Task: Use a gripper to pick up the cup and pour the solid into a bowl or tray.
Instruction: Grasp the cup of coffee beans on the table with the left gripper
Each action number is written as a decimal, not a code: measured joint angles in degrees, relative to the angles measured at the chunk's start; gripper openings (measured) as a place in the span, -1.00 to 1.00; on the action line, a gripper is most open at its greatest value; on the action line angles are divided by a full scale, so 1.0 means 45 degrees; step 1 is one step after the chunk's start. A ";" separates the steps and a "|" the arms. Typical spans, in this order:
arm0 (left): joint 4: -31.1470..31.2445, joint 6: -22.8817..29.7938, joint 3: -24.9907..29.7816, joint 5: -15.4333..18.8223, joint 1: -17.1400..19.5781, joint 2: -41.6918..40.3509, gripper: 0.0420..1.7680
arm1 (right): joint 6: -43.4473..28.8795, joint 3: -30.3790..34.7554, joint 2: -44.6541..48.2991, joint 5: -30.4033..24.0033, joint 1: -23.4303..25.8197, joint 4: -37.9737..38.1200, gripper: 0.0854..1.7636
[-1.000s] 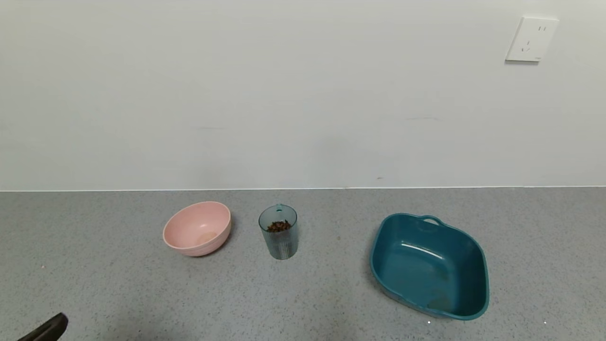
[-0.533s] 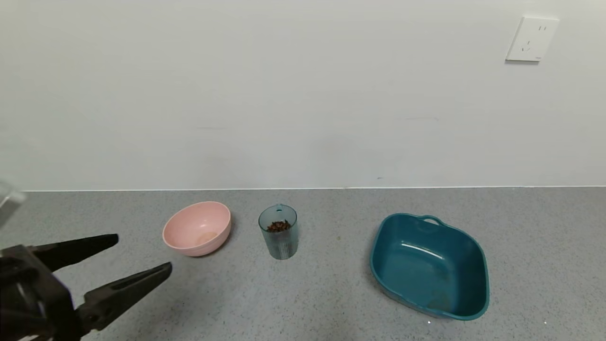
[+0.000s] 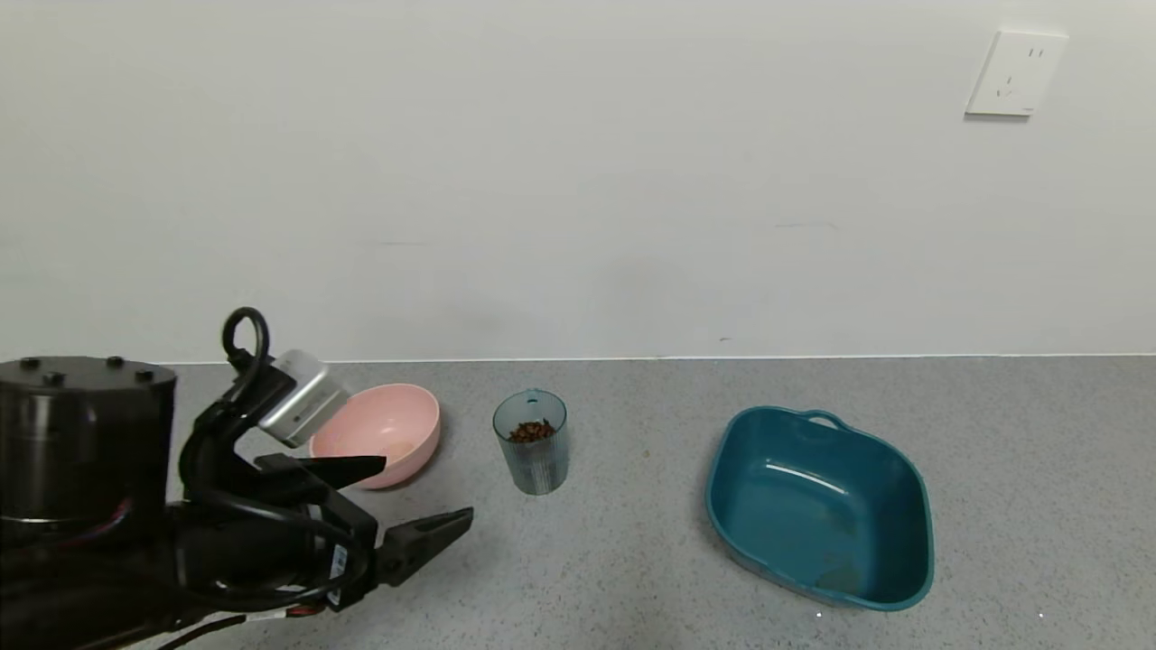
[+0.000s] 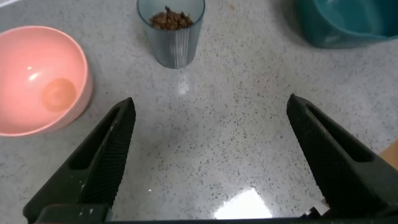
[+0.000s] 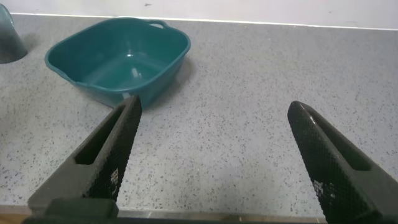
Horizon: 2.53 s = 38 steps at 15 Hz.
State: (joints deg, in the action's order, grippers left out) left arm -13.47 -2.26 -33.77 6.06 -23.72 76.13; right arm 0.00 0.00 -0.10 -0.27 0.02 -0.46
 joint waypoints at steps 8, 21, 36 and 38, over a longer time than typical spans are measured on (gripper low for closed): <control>-0.0528 0.0043 -0.0030 -0.0417 -0.0423 0.3183 0.98 | 0.0035 -0.0046 0.0000 -0.0033 -0.0060 0.0114 0.94; -0.7658 0.1322 0.0731 -0.2590 -0.1287 0.7723 0.98 | 0.0041 -0.0060 0.0000 -0.0049 -0.0065 0.0149 0.94; -1.6883 0.1460 0.1596 -0.4548 -0.1894 1.2659 0.98 | 0.0035 -0.0060 0.0005 -0.0049 -0.0060 0.0138 0.94; -1.6888 0.1455 0.1455 -0.4578 -0.1894 1.2825 0.98 | 0.0046 -0.0060 0.0000 -0.0054 -0.0060 0.0138 0.94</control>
State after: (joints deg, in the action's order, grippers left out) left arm -89.47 4.29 -27.22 -14.54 -32.24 133.84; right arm 0.21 -0.27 -0.10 -0.51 -0.24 0.16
